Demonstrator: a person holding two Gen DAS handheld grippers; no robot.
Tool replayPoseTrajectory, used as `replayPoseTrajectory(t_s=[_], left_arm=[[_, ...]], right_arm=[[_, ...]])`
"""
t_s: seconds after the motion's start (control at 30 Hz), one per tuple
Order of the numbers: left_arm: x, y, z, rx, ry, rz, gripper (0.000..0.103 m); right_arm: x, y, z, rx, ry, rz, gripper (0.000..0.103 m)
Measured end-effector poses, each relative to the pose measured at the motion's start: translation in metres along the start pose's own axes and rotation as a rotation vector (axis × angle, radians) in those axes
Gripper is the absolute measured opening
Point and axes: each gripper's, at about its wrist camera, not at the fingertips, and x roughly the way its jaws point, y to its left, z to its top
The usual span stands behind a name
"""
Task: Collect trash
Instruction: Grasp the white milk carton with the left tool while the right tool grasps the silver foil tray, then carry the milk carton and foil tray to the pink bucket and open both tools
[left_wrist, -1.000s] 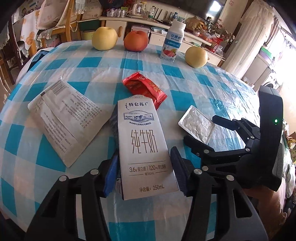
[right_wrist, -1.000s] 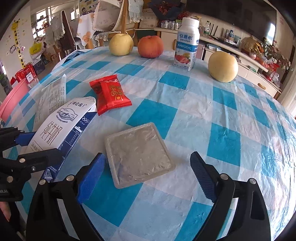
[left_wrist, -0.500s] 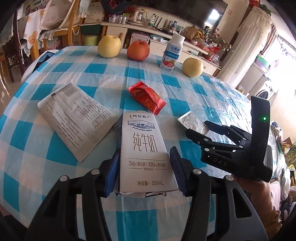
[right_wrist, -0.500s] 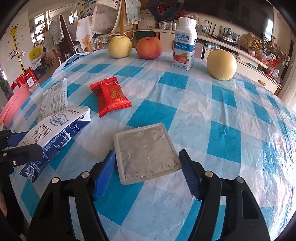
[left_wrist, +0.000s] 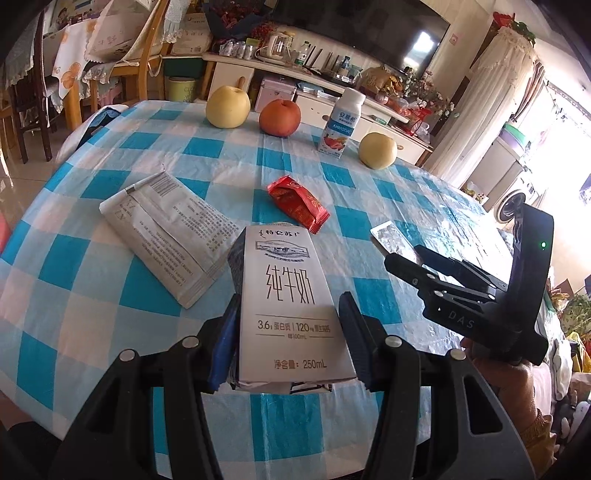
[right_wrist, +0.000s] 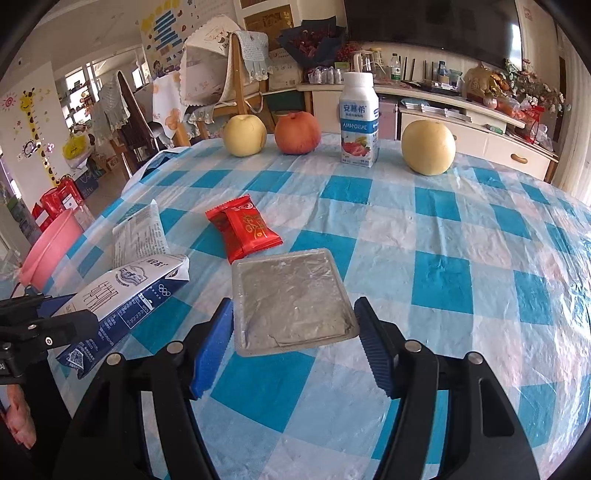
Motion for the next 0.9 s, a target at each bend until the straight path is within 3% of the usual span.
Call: replayPoseTrajectory(t_s=[0.3, 0.6, 0.9], left_arm=[[-0.033, 0.024, -0.001, -0.024, -0.057, -0.01, 0.054], [-0.075, 0.07, -0.001, -0.049, -0.14, 0.033, 0.054], [-0.122, 0.132, -0.005, -0.114, -0.23, 0.109, 0.054]], right_arm=[[-0.016, 0.032, -0.006, 0.008, -0.014, 0.042, 0.066], [-0.027, 0.079, 0.001, -0.032, -0.013, 0.094, 0.066], [-0.024, 0.162, 0.015, -0.158, 0.012, 0.161, 0.066]])
